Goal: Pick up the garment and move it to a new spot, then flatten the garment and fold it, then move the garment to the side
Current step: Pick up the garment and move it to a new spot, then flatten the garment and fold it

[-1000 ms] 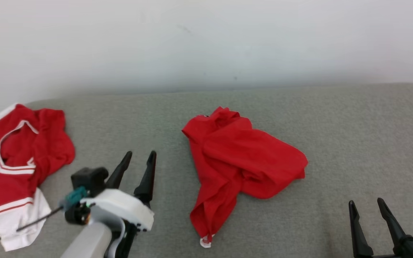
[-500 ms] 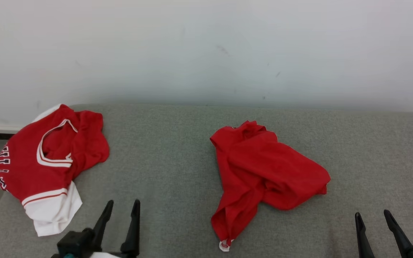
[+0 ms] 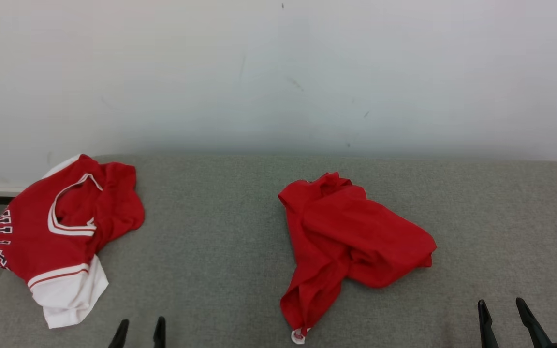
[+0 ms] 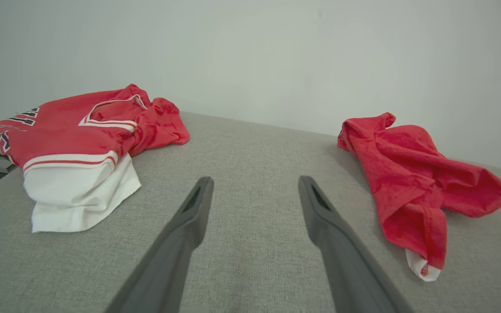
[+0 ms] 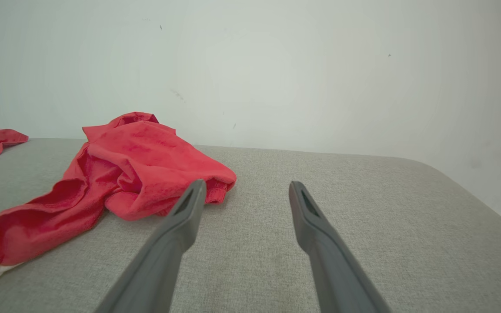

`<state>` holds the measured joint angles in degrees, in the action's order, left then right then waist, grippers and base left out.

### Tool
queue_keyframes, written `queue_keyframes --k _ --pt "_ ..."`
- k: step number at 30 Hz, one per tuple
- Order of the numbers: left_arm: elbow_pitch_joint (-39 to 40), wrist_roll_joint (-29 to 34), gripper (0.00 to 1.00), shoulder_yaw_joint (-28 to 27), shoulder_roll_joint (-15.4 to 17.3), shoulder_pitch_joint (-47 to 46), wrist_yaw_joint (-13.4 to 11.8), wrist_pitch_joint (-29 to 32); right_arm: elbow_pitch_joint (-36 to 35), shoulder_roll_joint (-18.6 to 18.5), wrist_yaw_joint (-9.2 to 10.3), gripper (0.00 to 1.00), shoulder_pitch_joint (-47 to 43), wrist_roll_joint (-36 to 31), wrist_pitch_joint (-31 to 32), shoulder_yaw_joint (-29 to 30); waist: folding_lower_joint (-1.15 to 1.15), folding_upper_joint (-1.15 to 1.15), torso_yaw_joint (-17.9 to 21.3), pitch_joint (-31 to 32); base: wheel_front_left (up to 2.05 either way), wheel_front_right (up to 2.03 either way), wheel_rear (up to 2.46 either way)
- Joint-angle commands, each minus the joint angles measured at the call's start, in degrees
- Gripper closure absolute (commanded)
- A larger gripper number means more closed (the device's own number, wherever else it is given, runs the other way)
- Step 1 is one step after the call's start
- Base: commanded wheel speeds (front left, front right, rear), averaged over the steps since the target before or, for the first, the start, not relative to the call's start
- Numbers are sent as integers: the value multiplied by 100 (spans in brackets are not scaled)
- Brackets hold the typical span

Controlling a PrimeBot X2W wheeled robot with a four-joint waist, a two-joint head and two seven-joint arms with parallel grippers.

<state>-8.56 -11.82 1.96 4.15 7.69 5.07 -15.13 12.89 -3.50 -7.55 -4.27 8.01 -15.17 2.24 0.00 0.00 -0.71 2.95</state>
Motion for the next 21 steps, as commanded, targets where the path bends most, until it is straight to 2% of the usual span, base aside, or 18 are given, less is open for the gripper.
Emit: queue_keyframes --k 1,21 --pt "24 57 0 -95 -22 110 25 -3 18 15 12 0 -13 51 4 9 0 0 16 12 0 0 0" --pt "-53 251 0 -385 -116 3 184 -3 161 58 12 0 86 156 4 -87 0 0 89 18 0 0 0"
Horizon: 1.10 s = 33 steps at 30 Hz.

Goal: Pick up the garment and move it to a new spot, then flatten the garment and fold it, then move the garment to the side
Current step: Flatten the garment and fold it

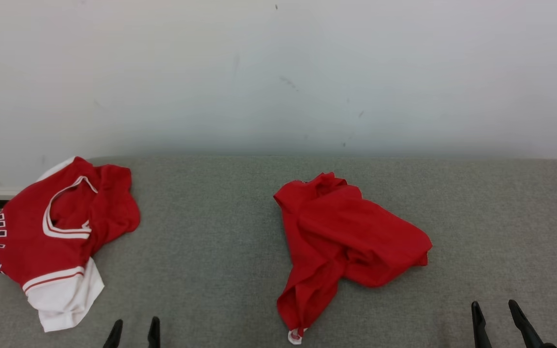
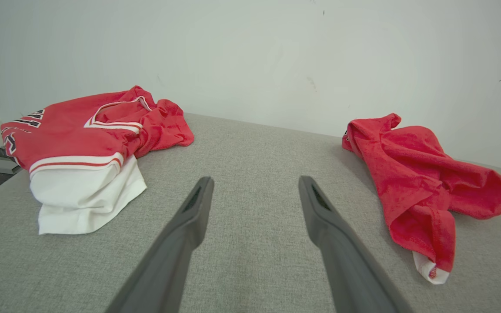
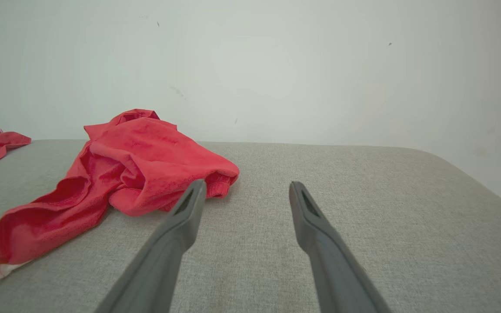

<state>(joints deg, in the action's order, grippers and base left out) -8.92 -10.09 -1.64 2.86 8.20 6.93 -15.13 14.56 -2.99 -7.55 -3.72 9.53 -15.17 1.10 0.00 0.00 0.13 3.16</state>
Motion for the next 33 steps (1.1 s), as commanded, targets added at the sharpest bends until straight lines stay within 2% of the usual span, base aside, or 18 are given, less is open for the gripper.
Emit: queue_keyframes --k 1,7,9,14,25,28,33 --pt "-20 77 0 -27 11 -56 4 -3 -8 8 12 0 34 -1 4 34 0 0 12 -4 0 0 0" --pt "43 -64 0 67 10 -109 10 -3 -37 7 12 0 69 -34 4 43 0 0 72 -18 0 0 0" --pt "77 39 0 178 9 -126 16 -3 -46 7 12 0 83 -43 4 35 0 0 102 -24 0 0 0" --pt "-29 -143 0 599 10 -294 33 -3 -69 6 12 0 121 -58 4 2 0 0 198 -56 0 0 0" --pt "-1258 -293 0 2006 16 -1076 50 -3 -48 6 12 0 250 -51 4 -150 0 0 614 -247 0 0 0" --pt "-1566 -382 0 2211 15 -1224 35 -3 -43 6 12 0 260 -32 4 -158 0 0 772 -308 0 0 0" --pt "-2010 -350 0 2324 14 -1409 -133 -3 -44 8 12 0 266 5 4 -173 0 0 1001 -408 0 0 0"
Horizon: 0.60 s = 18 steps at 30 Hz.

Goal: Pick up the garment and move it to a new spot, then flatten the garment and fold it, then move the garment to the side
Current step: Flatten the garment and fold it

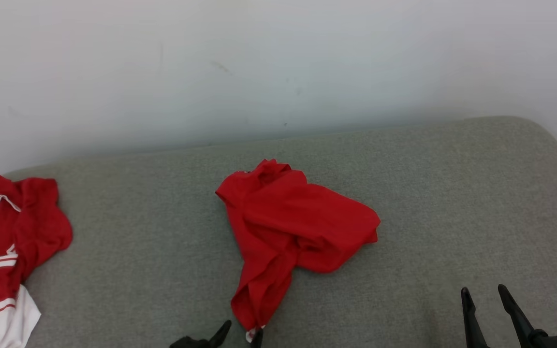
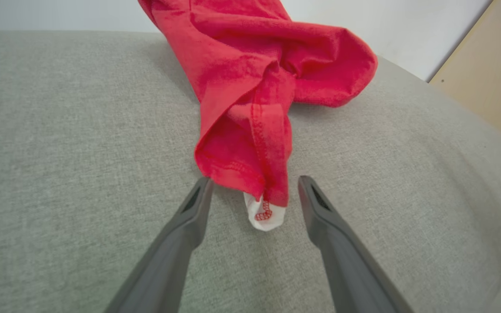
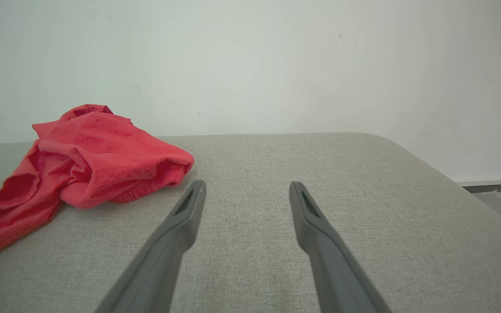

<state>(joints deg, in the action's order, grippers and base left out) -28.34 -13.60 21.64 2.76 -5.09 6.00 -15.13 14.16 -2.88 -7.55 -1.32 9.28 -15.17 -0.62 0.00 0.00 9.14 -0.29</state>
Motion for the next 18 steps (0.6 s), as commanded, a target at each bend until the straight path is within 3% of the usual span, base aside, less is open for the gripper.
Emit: queue_keyframes --k 1,10,16,17,18 --pt "-147 9 0 9 24 -109 -77 -3 -4 -4 12 0 19 24 4 -1 0 0 134 -83 0 0 0" --pt "-656 33 0 -2 24 -418 -236 -3 -61 -4 12 0 120 80 4 -30 0 0 303 -332 0 0 0" --pt "-821 -82 0 61 24 -627 -173 -1 -80 -3 12 0 176 88 4 -32 0 0 325 -487 0 0 0" --pt "-847 -245 57 98 24 -694 -120 -1 -81 -3 12 0 217 93 4 -43 0 0 332 -531 0 0 0" --pt "-887 -340 100 135 24 -730 -94 1 -76 -3 12 0 228 97 4 -48 0 0 336 -545 0 0 0"
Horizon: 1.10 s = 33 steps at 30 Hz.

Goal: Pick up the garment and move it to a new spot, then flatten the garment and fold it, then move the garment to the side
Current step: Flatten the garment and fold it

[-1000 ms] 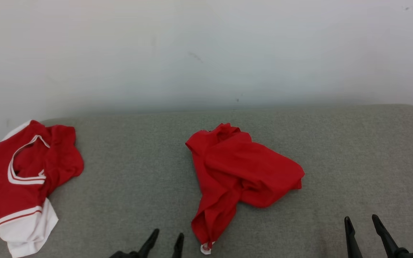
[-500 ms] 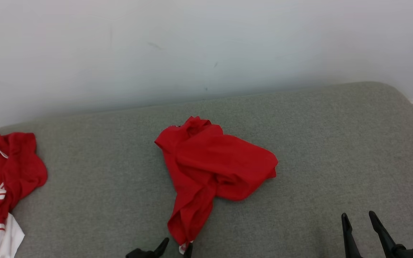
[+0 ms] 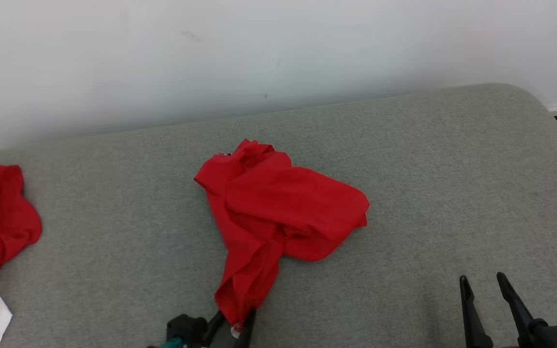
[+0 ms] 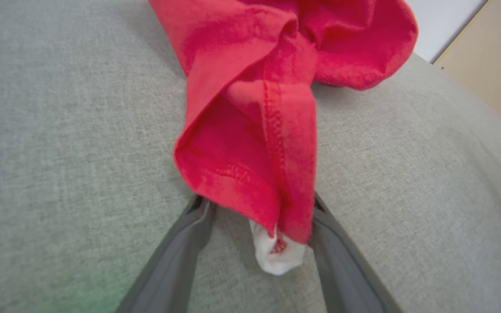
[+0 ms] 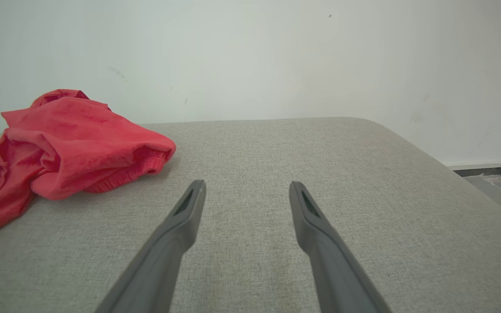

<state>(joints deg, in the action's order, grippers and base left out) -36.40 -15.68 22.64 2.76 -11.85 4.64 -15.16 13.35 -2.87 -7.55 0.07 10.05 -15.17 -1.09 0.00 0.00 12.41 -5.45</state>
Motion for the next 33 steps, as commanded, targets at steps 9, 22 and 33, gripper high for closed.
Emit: queue_keyframes --k 9,22,33 --pt "155 -1377 100 -13 23 -321 211 53 61 -4 12 0 44 5 4 52 0 0 -38 20 0 0 0" --pt "2509 -2838 100 -434 1366 -890 285 2209 135 -6 12 0 -132 -30 4 91 0 0 -430 506 0 0 0" --pt "3574 -3253 100 -878 2378 -2238 -150 4055 182 -6 12 0 -7 4 4 -22 0 0 -544 579 0 0 0"
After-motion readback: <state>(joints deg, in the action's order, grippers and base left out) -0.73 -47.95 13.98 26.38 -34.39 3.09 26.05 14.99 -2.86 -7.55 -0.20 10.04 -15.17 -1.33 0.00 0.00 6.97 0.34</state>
